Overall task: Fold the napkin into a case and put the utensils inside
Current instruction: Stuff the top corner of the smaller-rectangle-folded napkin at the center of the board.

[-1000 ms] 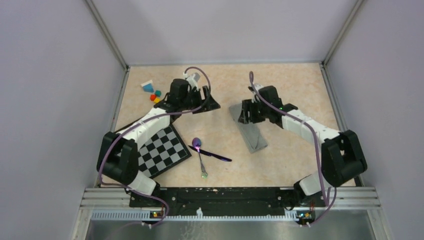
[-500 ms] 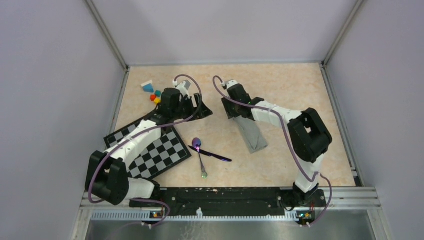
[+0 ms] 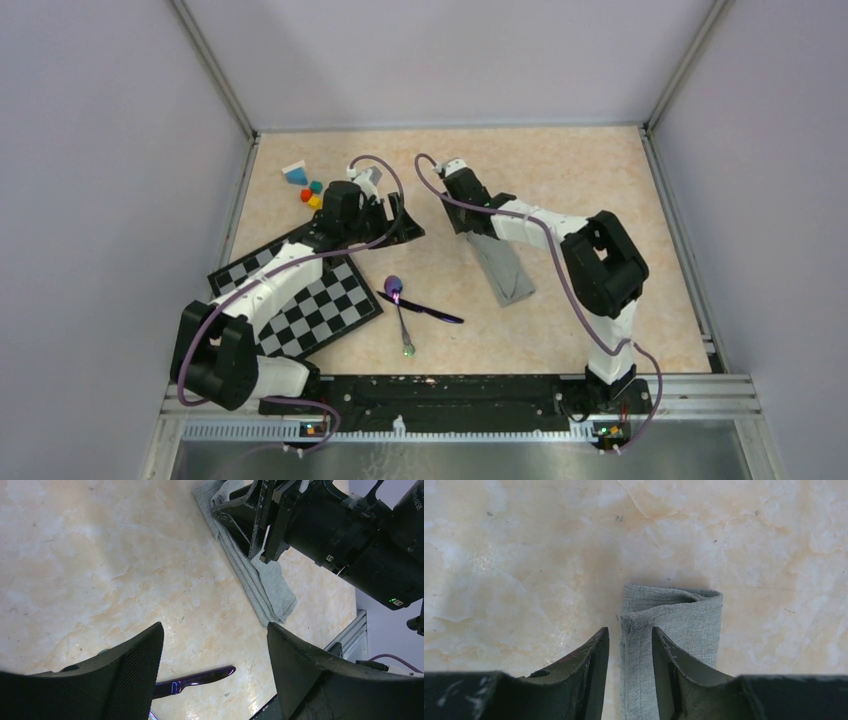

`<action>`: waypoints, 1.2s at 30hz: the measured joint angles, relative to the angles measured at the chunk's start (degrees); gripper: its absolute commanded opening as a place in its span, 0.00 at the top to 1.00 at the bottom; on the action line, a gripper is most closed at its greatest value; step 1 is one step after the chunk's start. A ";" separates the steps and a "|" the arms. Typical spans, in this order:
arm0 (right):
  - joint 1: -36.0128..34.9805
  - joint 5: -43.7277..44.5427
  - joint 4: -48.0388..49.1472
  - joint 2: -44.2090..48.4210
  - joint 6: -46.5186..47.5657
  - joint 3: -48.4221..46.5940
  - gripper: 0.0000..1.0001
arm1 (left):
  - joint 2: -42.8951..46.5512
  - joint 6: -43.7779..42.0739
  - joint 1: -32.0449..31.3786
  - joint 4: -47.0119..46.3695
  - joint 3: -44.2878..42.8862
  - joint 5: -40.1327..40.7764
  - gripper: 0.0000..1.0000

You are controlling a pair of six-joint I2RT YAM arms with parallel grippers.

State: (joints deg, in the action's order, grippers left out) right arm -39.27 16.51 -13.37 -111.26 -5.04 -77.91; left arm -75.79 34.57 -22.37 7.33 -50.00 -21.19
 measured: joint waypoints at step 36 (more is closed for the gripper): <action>-2.67 6.14 -1.03 -0.98 0.96 1.42 0.66 | 0.00 -0.02 0.00 -0.02 0.33 -0.39 0.18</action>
State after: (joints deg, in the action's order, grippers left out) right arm -41.93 22.65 -14.39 -112.25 -4.08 -76.49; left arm -75.79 34.54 -22.37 7.31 -49.67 -21.58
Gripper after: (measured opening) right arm 0.338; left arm 0.814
